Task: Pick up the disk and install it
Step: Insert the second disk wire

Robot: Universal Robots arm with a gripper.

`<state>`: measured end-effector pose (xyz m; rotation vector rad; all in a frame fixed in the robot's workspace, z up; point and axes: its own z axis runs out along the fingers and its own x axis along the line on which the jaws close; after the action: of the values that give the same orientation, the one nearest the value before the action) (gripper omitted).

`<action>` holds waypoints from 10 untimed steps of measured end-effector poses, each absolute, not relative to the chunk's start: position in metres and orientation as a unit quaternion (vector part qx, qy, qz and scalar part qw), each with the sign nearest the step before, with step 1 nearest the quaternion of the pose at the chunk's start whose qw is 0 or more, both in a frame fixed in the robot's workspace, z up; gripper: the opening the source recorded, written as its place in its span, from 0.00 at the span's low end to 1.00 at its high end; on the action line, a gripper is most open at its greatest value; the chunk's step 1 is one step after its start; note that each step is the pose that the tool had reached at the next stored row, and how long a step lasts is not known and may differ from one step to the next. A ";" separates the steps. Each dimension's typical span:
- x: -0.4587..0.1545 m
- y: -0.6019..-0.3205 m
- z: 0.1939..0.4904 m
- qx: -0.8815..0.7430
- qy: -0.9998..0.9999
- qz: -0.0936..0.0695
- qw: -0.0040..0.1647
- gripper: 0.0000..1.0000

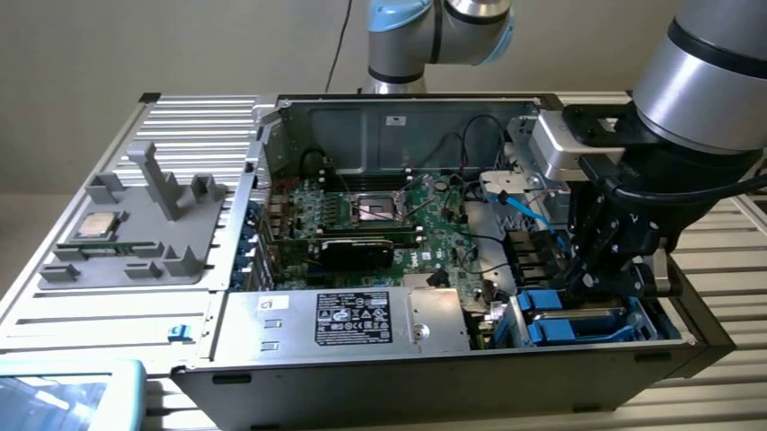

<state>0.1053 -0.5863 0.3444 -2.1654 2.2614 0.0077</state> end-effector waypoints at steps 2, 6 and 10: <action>0.105 -0.586 0.344 -0.692 0.722 0.003 0.005 0.16; 0.105 -0.586 0.344 -0.692 0.722 0.002 0.006 0.16; 0.105 -0.587 0.344 -0.692 0.722 0.002 0.007 0.16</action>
<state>0.1053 -0.5870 0.3445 -2.1636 2.2586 0.0048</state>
